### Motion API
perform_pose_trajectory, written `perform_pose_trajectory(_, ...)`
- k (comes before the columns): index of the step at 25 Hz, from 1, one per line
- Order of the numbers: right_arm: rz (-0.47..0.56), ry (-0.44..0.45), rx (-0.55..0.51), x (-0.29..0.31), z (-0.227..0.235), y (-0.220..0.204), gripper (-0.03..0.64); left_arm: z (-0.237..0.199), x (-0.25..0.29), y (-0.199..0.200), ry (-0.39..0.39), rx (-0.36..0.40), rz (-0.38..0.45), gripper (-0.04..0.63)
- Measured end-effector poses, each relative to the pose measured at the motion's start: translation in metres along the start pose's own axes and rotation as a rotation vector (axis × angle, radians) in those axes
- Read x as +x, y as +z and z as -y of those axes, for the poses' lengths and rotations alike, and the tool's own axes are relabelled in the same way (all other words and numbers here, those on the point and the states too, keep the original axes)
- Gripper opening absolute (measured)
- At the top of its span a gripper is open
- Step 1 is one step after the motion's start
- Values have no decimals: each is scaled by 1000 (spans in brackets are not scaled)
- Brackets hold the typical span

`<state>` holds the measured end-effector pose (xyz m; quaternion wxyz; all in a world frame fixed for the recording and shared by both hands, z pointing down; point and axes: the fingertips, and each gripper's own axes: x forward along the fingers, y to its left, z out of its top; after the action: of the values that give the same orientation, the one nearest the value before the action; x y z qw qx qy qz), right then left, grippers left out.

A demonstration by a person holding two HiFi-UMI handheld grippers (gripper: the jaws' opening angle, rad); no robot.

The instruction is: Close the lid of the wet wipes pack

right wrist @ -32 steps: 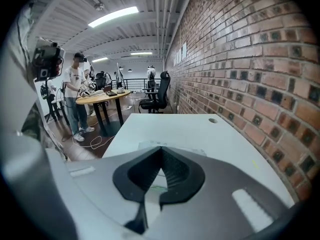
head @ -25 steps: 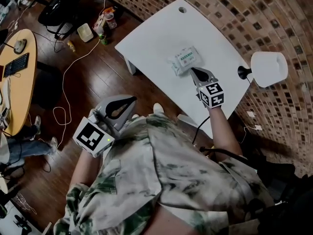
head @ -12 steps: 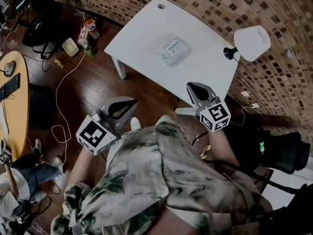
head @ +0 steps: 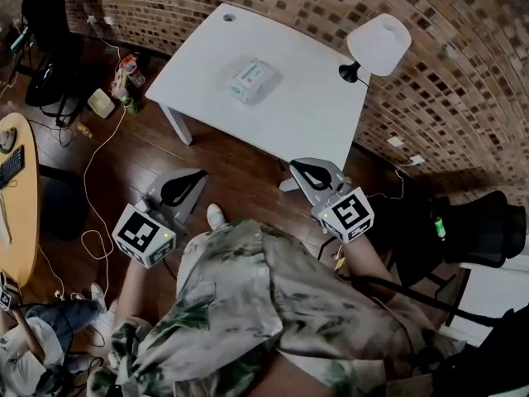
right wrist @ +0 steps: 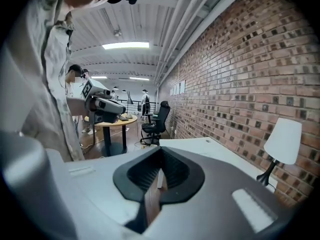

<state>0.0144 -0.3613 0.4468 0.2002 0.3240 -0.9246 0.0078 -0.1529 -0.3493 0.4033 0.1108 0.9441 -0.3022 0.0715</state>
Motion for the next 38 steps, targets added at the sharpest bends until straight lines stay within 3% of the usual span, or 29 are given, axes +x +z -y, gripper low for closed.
perform_pose_trajectory(6,48,24,19,-84,-14,-26,2,80,12,5,47,61,-11,2)
perform_pose_trajectory(13,84,132,25,-157,-55,-48,2,182,-18,-14,161,34,-59,2)
perform_pose_trajectory(18,133,194,11,-181,-86,-45,2,227,-42,-18,190,31,-110,2)
perform_pose_trajectory(27,132,230,-34,-214,-159,-37,2,283,-71,-16,115,75,-75,2)
perform_pose_trajectory(38,142,124,9,-234,-302,9,2,349,-216,-59,4,69,11,2)
